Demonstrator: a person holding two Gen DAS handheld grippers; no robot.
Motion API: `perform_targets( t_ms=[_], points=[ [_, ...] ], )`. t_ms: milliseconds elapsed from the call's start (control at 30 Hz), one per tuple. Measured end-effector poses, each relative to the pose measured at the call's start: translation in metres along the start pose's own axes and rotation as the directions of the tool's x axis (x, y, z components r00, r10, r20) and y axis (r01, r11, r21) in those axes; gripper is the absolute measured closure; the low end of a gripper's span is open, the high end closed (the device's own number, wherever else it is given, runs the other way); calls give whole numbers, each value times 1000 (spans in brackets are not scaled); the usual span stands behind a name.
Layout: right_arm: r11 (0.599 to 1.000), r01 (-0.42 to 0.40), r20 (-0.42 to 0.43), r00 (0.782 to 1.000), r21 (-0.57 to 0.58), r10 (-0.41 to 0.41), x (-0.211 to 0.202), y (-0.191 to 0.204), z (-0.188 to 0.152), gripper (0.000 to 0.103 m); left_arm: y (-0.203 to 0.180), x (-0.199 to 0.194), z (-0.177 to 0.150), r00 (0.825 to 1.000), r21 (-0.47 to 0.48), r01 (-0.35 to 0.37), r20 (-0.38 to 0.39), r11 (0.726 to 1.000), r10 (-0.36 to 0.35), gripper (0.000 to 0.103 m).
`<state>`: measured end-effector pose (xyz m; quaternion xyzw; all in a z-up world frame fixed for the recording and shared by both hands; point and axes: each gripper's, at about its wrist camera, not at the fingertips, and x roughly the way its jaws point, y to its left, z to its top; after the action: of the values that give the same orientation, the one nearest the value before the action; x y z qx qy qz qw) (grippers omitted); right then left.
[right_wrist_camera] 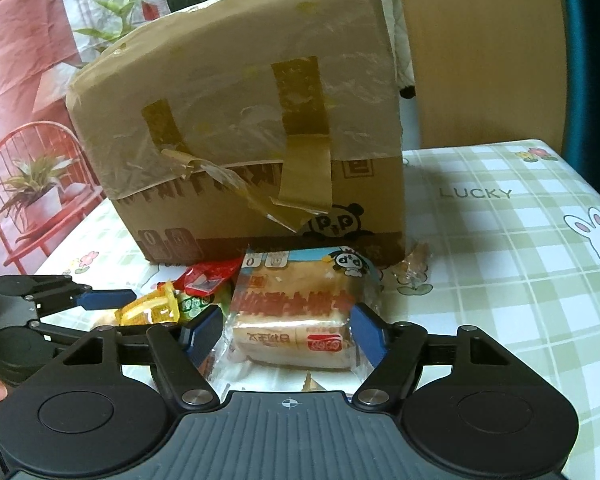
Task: Organize snacks
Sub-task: 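Reach both tools back to the snacks and grasp the orange wrapped cake with the left tool, then grasp the brown sachet with the right tool while the left tool holds the orange cake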
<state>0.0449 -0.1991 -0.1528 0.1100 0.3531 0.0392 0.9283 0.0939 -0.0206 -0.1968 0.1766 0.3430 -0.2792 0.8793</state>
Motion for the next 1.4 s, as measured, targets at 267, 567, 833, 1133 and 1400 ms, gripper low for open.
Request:
perform_targets(
  t_ms=[267, 567, 833, 1133, 1400],
  points=[
    [1000, -15, -8, 1000, -11, 15, -6, -3, -6, 38, 13, -31, -2, 998, -170, 21, 61, 985, -11, 69],
    [934, -154, -111, 986, -323, 125, 7, 46, 6, 42, 38, -75, -20, 997, -471, -24, 52, 882, 55, 69],
    [728, -238, -273, 959, -644, 72, 43, 98, 9, 43, 43, -80, -21, 994, -499, -63, 49, 864, 100, 69],
    [725, -300, -372, 926, -620, 65, 67, 99, 5, 44, 46, -73, -26, 994, -518, -59, 44, 853, 95, 69],
    [792, -254, -327, 942, -555, 73, 58, 93, -3, 48, 45, -73, -27, 994, -521, -62, 47, 851, 101, 69]
  ],
)
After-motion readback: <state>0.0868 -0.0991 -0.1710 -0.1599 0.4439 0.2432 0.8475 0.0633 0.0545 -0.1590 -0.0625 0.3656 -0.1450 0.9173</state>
